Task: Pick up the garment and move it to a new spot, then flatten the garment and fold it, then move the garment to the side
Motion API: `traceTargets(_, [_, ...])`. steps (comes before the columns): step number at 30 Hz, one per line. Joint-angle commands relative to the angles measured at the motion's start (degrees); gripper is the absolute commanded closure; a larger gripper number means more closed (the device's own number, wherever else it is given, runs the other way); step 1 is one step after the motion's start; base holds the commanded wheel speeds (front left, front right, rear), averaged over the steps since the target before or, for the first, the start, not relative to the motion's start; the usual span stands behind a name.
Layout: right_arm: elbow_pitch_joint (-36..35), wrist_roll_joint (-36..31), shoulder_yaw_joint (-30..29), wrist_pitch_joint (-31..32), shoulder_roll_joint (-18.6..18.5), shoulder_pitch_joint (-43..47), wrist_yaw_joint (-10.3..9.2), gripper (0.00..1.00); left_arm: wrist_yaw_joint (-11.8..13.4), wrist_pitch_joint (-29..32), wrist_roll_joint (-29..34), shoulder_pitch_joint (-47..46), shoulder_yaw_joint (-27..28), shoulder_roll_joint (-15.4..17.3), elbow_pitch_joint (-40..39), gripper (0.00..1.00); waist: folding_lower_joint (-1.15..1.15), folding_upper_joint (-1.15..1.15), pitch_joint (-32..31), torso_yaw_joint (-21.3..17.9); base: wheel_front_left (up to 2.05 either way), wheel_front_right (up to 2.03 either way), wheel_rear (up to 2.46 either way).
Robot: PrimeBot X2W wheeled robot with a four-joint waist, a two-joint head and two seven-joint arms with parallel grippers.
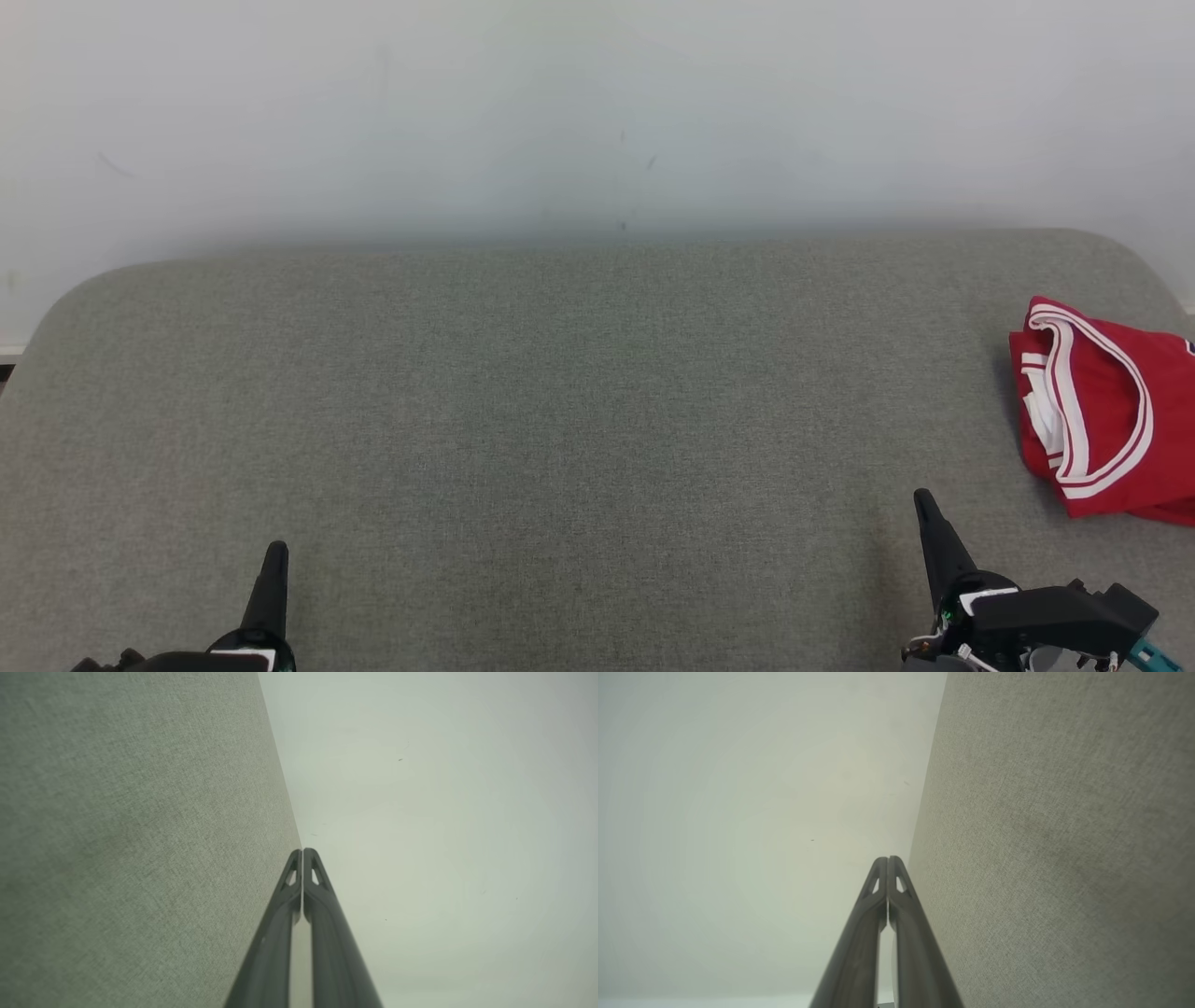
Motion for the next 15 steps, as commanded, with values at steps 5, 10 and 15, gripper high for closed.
traceTargets(5, [-0.4, 3.0, -0.2, 0.6, 0.1, -1.0, -0.10, 1.00, -0.5, 0.8, -2.9, -1.3, 0.4, 0.2, -0.4, 1.00, 0.00, 0.00, 0.1, 0.1, 0.00, 0.00, 0.00])
traceTargets(10, [-0.5, 5.0, -0.2, 1.0, 0.1, -1.3, -0.10, 1.00, -0.9, 1.3, -5.0, -1.6, 0.6, 0.3, -0.4, 1.00, 0.00, 0.00, 0.3, 0.2, 0.00, 0.00, 0.00])
traceTargets(15, [-0.5, 6.7, -0.3, 1.3, 0.1, -1.6, -0.11, 1.00, -1.2, 1.8, -6.4, -1.9, 0.7, 0.3, -0.4, 1.00, 0.00, 0.00, 0.4, 0.3, 0.00, 0.00, 0.00])
